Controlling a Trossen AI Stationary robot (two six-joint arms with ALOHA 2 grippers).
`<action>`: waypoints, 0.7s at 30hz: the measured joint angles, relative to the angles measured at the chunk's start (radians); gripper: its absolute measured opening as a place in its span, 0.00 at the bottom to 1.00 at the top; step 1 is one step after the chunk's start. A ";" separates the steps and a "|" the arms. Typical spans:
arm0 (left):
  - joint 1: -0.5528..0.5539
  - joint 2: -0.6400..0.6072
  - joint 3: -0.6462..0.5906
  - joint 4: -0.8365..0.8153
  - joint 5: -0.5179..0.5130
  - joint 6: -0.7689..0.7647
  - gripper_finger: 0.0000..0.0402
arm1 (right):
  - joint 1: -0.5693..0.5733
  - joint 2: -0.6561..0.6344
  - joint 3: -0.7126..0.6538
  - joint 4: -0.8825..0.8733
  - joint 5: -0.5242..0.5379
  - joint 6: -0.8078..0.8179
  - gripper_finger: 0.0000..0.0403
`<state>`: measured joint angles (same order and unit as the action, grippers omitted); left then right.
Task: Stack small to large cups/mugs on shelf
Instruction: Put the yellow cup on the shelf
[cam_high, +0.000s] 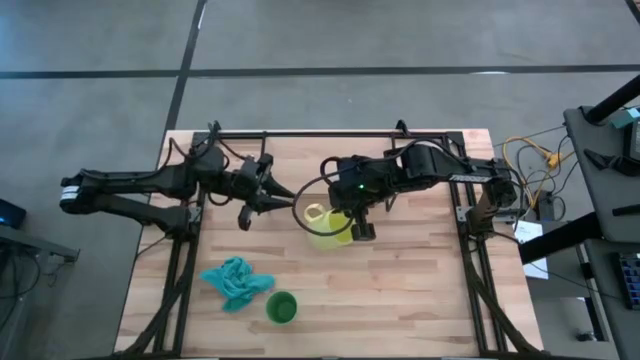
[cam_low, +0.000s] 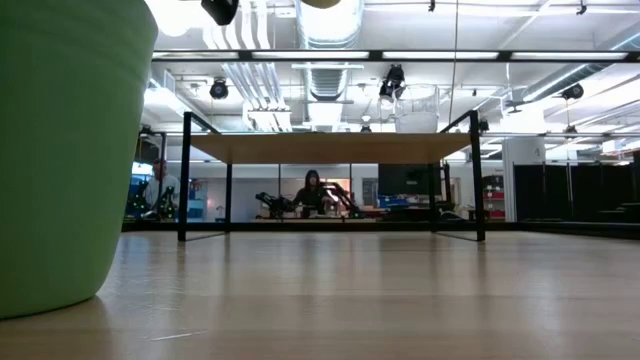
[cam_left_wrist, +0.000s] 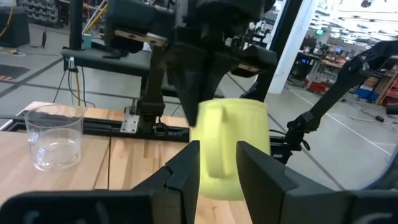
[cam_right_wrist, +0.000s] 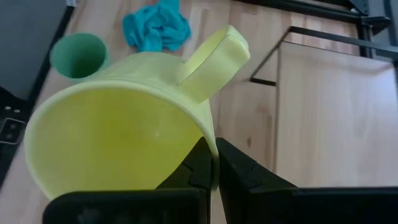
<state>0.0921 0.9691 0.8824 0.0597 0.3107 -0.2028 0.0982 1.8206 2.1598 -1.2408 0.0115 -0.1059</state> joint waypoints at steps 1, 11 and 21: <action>0.000 0.000 0.002 0.001 0.000 0.000 0.23 | 0.000 0.000 -0.003 0.001 0.010 -0.001 0.02; 0.002 0.024 0.012 0.002 0.000 0.000 0.23 | -0.020 0.002 -0.038 0.017 0.288 -0.032 0.02; 0.001 0.011 0.023 0.008 0.000 -0.002 0.23 | -0.123 0.018 -0.042 0.092 0.306 0.019 0.02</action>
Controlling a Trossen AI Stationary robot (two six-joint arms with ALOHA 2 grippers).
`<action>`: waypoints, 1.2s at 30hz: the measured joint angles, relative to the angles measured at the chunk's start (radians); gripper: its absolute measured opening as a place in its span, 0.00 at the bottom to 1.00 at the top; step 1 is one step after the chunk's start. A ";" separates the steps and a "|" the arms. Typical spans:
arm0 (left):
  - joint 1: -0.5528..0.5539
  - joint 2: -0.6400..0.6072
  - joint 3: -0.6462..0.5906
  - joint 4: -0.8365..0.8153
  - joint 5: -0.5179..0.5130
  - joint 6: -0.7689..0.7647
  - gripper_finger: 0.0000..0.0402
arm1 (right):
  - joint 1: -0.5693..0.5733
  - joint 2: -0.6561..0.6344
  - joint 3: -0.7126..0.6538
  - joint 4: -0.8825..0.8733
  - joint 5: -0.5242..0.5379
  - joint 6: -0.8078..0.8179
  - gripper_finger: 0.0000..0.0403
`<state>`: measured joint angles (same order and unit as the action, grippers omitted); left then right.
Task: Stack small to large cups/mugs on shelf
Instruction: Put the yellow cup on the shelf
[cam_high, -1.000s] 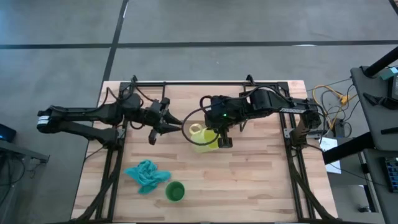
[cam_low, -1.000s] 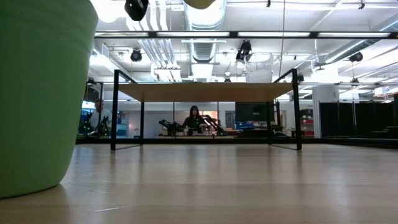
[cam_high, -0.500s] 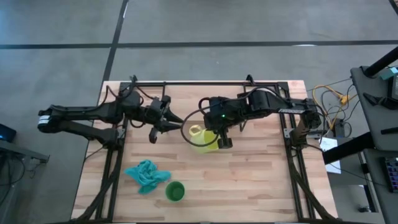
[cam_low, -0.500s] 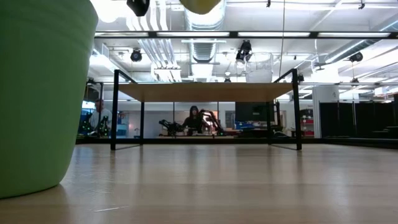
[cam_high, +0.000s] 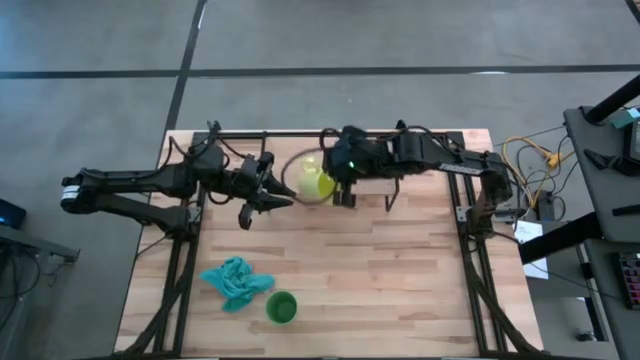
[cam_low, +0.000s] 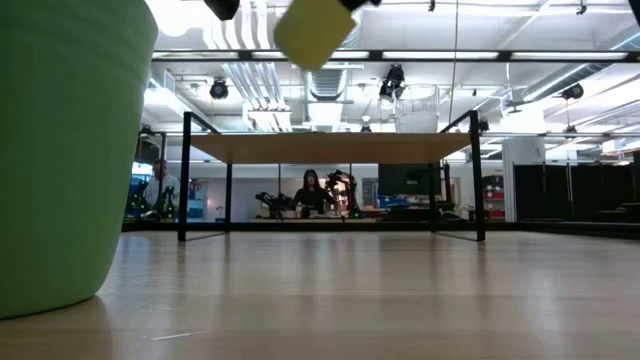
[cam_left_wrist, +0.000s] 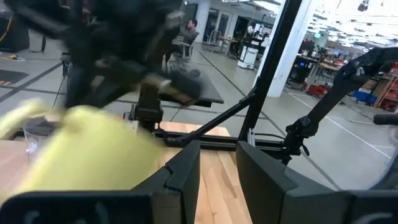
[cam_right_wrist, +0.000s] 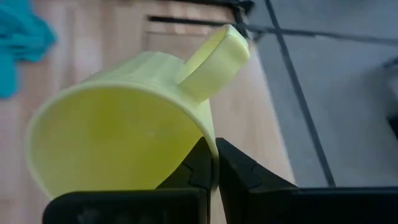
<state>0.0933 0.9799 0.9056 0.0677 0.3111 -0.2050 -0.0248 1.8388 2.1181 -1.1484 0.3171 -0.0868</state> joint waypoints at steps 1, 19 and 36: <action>0.000 0.000 0.002 0.002 0.000 0.000 0.23 | -0.012 0.009 0.000 0.000 0.002 0.000 0.02; 0.000 0.000 0.012 0.000 0.002 -0.024 0.23 | -0.145 0.088 0.000 -0.060 -0.001 0.008 0.02; 0.005 0.001 0.012 0.000 0.000 -0.024 0.23 | -0.220 0.119 0.004 -0.118 -0.001 0.001 0.02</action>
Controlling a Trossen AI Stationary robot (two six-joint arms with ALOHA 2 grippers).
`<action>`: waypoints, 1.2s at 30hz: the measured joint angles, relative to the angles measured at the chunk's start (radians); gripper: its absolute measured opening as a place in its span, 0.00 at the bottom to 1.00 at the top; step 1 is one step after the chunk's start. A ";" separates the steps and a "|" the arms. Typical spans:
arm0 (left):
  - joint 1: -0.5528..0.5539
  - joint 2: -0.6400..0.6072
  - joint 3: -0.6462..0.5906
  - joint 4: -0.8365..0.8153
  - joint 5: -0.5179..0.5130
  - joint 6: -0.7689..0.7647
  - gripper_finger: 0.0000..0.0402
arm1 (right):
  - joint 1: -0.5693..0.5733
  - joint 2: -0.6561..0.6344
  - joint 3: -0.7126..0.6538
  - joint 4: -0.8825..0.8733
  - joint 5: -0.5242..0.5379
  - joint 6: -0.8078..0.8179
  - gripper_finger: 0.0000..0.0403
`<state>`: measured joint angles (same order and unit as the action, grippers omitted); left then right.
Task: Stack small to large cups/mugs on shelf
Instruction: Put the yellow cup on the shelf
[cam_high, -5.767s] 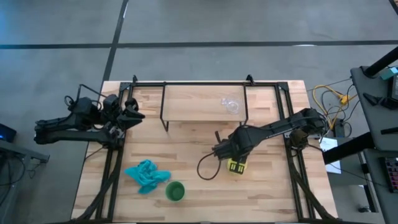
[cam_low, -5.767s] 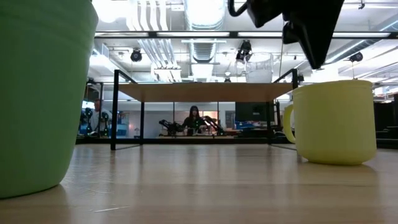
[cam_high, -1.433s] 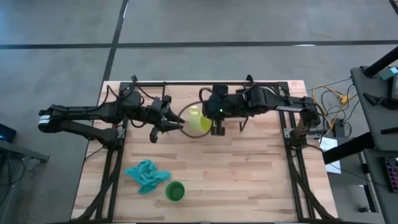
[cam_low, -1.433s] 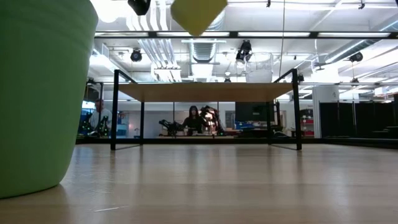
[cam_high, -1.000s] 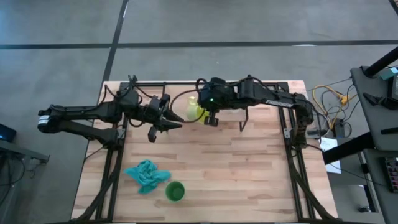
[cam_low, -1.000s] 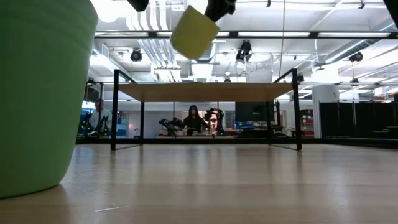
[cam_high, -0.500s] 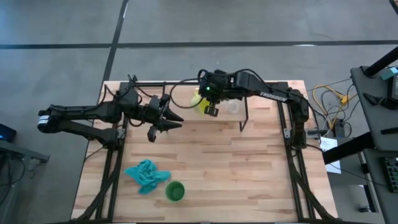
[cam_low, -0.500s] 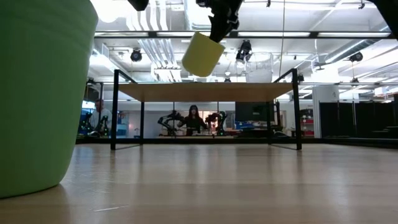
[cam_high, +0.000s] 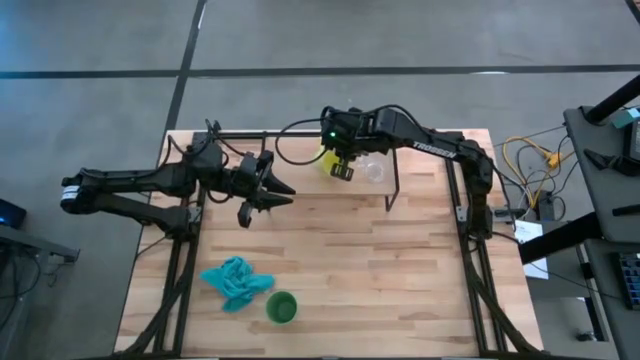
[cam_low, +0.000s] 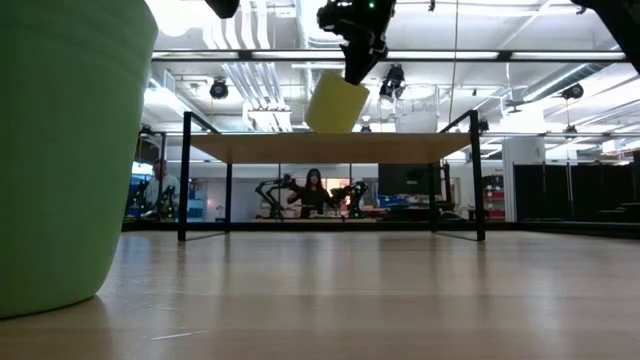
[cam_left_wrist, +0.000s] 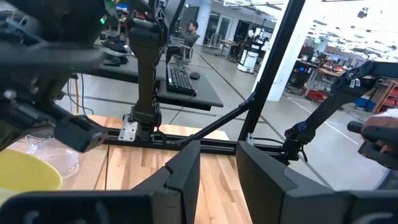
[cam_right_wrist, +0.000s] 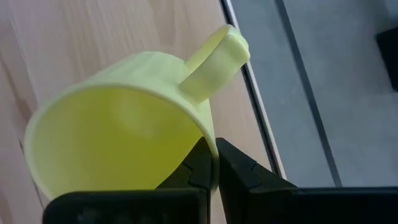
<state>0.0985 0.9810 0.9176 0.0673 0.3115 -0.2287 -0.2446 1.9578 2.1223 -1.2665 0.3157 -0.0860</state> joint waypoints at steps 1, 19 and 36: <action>0.000 0.000 0.000 0.000 0.000 0.000 0.23 | -0.003 0.004 0.000 -0.010 0.000 0.000 0.02; 0.000 0.000 0.000 0.000 -0.002 0.000 0.23 | -0.005 0.010 0.000 -0.015 -0.004 0.005 0.09; 0.000 0.000 -0.001 0.000 -0.001 0.000 0.23 | -0.005 0.010 0.000 0.050 -0.004 -0.003 0.09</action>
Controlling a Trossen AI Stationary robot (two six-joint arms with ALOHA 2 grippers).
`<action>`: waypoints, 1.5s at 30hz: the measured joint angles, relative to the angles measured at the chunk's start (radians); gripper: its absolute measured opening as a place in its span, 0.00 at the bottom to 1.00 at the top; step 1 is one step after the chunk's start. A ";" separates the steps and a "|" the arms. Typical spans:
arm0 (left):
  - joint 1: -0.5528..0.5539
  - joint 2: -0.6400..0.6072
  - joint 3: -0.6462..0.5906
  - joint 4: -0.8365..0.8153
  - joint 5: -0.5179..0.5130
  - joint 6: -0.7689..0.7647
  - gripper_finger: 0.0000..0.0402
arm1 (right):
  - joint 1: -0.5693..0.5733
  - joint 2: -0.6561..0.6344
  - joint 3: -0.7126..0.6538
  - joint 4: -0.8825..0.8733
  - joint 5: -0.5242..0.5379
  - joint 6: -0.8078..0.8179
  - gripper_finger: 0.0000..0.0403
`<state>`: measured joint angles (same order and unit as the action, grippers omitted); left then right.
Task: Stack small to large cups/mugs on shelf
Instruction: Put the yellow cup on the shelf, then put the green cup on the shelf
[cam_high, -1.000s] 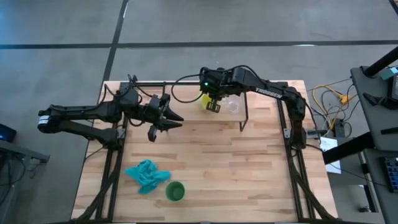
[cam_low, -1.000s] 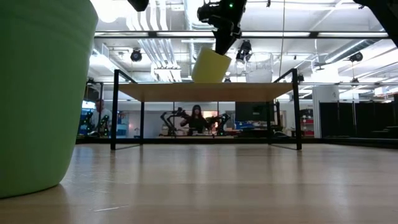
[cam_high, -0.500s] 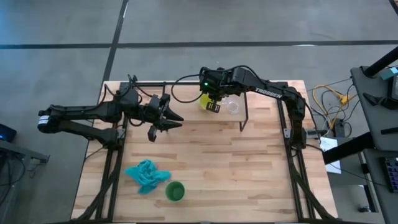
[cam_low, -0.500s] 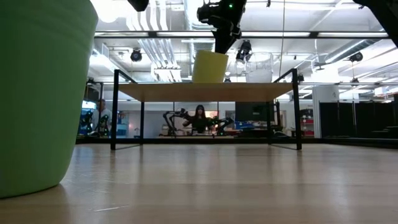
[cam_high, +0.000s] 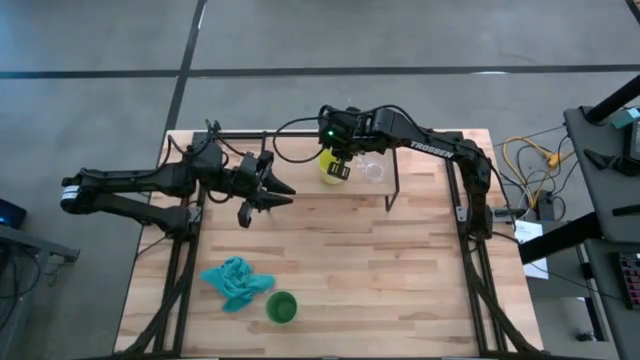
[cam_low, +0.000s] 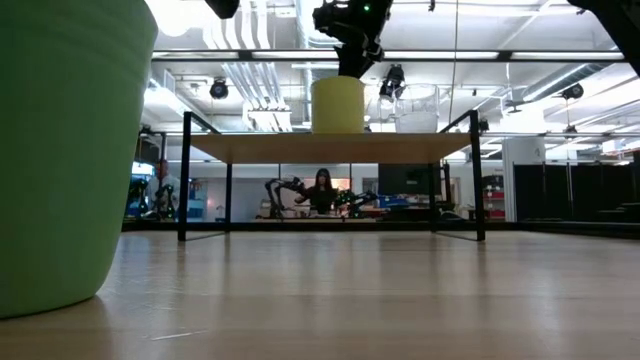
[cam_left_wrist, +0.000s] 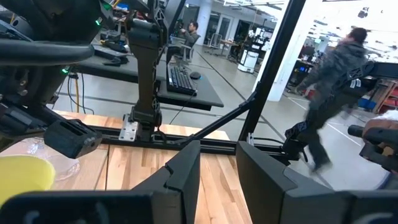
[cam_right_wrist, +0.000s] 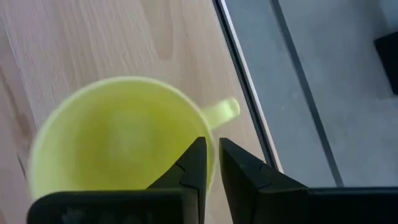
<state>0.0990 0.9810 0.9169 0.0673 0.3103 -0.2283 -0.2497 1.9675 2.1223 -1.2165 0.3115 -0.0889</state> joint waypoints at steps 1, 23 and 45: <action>0.000 0.000 0.000 0.000 0.000 0.000 0.23 | 0.000 0.000 0.000 0.000 0.000 -0.005 0.09; 0.000 -0.014 0.000 -0.027 0.000 -0.002 0.23 | 0.081 -0.046 0.179 -0.021 -0.035 0.085 0.10; -0.141 -0.047 -0.002 -0.505 0.032 -0.272 0.23 | 0.483 -0.105 0.228 -0.123 -0.082 0.356 0.10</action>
<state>-0.0422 0.9339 0.9154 -0.4376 0.3420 -0.5005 0.2331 1.8626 2.3505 -1.3395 0.2294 0.2675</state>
